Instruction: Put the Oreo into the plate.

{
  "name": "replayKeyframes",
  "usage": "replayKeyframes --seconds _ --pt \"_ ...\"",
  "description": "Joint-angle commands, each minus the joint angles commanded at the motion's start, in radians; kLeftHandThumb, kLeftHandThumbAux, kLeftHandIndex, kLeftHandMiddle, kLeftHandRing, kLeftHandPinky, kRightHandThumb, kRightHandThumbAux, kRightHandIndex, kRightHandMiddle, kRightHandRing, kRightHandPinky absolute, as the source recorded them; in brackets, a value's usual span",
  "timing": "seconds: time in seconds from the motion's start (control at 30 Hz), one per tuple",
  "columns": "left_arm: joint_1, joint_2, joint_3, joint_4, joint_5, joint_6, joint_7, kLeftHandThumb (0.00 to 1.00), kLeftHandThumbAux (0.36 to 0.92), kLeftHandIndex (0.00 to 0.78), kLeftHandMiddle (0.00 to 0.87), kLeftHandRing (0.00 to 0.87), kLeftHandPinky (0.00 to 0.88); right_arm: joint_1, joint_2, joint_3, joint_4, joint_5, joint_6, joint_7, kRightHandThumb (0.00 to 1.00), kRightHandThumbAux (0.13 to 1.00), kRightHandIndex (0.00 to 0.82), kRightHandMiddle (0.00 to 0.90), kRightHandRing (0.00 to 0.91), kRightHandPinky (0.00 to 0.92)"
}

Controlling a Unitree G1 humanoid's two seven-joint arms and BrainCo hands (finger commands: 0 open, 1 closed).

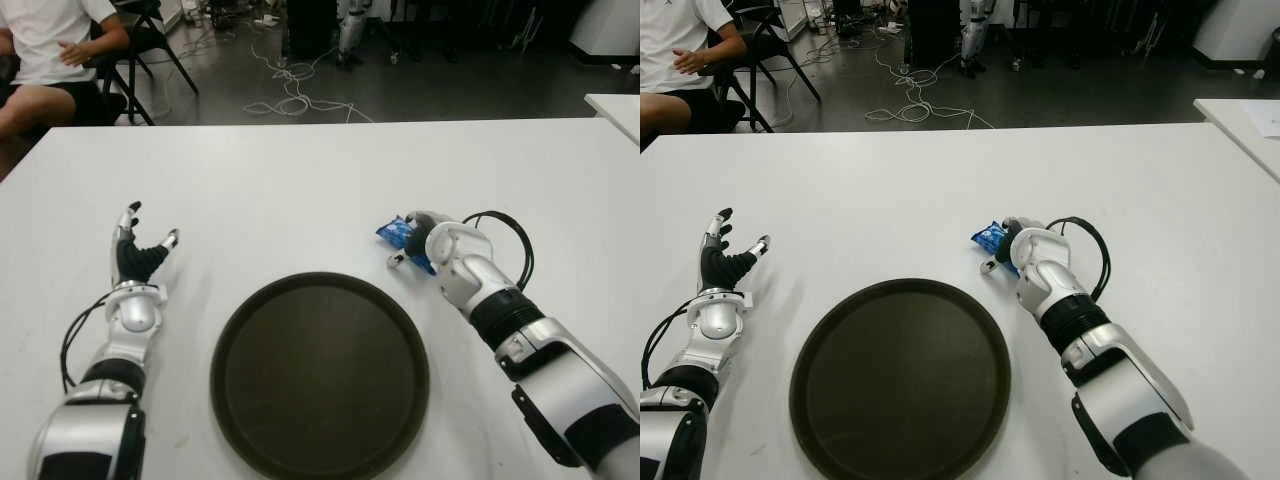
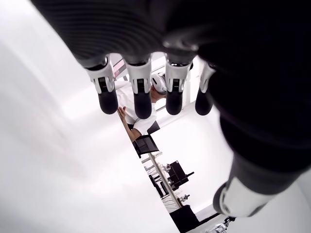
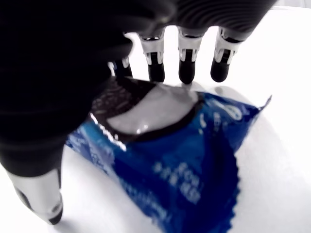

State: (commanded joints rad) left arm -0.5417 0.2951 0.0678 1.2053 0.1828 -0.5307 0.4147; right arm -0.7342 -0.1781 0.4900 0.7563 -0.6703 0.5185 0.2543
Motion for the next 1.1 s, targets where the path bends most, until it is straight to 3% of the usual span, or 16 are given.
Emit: replayKeyframes --seconds 0.87,1.1 --pt "0.002 0.0 -0.003 -0.003 0.005 -0.002 0.01 0.0 0.758 0.073 0.099 0.066 0.037 -0.002 -0.004 0.003 0.02 -0.006 -0.026 -0.028 0.0 0.688 0.102 0.128 0.082 0.0" --pt "-0.001 0.001 0.0 0.001 0.002 0.003 0.005 0.0 0.753 0.077 0.105 0.073 0.046 -0.008 -0.005 0.007 0.023 -0.008 -0.02 -0.022 0.0 0.685 0.149 0.17 0.128 0.019"
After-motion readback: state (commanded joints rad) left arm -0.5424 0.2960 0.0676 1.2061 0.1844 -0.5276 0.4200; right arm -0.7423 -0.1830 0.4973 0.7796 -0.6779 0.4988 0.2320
